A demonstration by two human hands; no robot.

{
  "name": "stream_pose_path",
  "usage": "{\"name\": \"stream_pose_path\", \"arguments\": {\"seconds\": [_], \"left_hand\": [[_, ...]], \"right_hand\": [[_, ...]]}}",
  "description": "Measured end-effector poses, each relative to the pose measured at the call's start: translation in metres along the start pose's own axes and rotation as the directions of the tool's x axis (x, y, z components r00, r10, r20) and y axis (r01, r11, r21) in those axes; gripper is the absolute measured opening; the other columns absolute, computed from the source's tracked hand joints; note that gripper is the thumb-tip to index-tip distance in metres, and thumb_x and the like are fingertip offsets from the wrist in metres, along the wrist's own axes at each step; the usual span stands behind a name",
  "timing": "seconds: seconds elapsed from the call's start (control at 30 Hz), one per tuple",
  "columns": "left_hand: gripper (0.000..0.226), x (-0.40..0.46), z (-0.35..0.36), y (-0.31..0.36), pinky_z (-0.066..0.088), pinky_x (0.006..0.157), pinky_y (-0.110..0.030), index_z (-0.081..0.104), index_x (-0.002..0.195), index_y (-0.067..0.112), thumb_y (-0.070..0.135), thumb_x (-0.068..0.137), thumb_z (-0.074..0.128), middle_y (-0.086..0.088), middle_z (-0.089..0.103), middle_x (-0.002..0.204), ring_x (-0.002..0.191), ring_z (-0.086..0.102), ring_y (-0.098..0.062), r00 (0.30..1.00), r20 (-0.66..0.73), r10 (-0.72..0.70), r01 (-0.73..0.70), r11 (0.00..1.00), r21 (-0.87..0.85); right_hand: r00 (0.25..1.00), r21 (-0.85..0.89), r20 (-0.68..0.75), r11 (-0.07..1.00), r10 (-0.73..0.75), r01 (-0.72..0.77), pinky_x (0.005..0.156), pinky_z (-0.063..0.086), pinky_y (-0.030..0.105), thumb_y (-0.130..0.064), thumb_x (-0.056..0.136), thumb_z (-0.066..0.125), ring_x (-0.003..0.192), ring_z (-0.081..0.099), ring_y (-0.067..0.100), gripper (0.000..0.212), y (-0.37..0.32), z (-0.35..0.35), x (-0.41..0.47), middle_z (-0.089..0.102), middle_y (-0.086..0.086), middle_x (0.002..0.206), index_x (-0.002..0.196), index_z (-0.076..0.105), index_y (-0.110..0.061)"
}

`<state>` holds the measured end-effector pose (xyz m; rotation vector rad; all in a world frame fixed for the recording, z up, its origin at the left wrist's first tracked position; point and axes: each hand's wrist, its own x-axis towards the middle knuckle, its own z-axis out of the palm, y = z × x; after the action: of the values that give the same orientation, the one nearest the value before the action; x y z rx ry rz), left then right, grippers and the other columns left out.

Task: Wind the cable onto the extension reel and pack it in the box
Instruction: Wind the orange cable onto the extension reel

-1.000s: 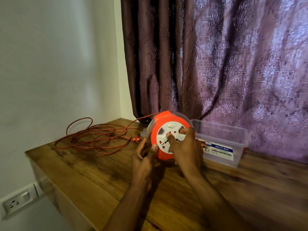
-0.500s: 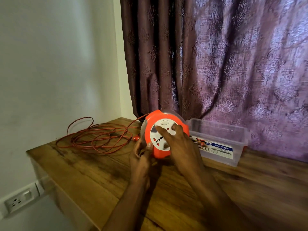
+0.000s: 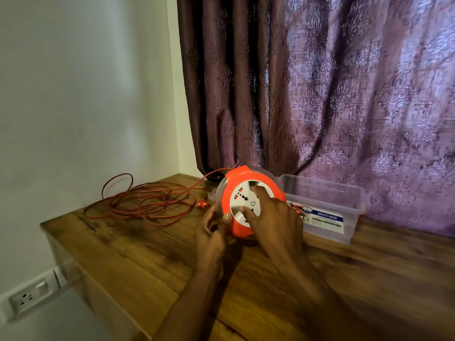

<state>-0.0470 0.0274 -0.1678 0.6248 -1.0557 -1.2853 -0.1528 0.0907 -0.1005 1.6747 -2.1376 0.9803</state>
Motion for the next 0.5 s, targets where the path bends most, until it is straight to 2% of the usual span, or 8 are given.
{"name": "stream_pose_path", "arguments": {"seconds": [0.1,0.17,0.27,0.4,0.5], "left_hand": [[0.041,0.0,0.001,-0.001,0.055,0.087,-0.06,0.064,0.124,0.027,0.026,0.084,0.071,-0.005,0.071,0.119,0.107,0.069,-0.03,1.0,0.003,-0.004,0.004,1.0,0.015],[0.042,-0.001,0.002,-0.001,0.057,0.086,-0.057,0.064,0.123,0.029,0.028,0.082,0.071,-0.003,0.072,0.118,0.107,0.069,-0.028,1.0,0.004,0.0,0.0,0.999,0.033],[0.041,0.0,0.001,-0.002,0.056,0.089,-0.056,0.06,0.127,0.028,0.02,0.087,0.068,-0.003,0.069,0.12,0.112,0.066,-0.028,1.0,-0.014,-0.007,0.008,0.999,0.053],[0.041,0.002,-0.001,-0.003,0.055,0.089,-0.058,0.06,0.129,0.027,0.021,0.089,0.066,-0.004,0.069,0.121,0.112,0.066,-0.029,1.0,-0.022,0.004,-0.003,0.998,0.069],[0.036,0.004,0.0,-0.005,0.052,0.092,-0.061,0.062,0.126,0.026,0.021,0.091,0.066,-0.006,0.07,0.122,0.113,0.066,-0.033,0.999,-0.029,0.021,-0.019,0.999,0.051]], "right_hand": [[0.99,0.084,-0.057,0.989,0.129,-0.124,0.076,0.047,0.039,-0.061,0.085,0.055,0.1,0.063,0.038,0.052,0.0,0.005,0.002,0.068,0.011,0.111,0.128,0.044,-0.036],[0.978,0.167,-0.021,0.966,0.206,-0.2,0.076,0.046,0.039,-0.061,0.082,0.058,0.102,0.062,0.038,0.051,0.001,0.009,0.006,0.066,0.01,0.114,0.121,0.044,-0.032],[0.962,0.262,0.005,0.928,0.271,-0.263,0.081,0.047,0.041,-0.06,0.081,0.06,0.107,0.061,0.036,0.052,0.002,0.012,0.008,0.065,0.009,0.118,0.12,0.045,-0.029],[0.965,0.288,0.04,0.922,0.259,-0.259,0.082,0.046,0.04,-0.053,0.085,0.059,0.108,0.06,0.037,0.045,0.003,0.011,0.01,0.064,0.01,0.12,0.12,0.045,-0.028],[0.991,0.134,-0.021,0.983,0.132,-0.128,0.077,0.048,0.041,-0.047,0.089,0.056,0.103,0.063,0.039,0.043,0.002,0.007,0.008,0.066,0.011,0.116,0.124,0.044,-0.024]]}}
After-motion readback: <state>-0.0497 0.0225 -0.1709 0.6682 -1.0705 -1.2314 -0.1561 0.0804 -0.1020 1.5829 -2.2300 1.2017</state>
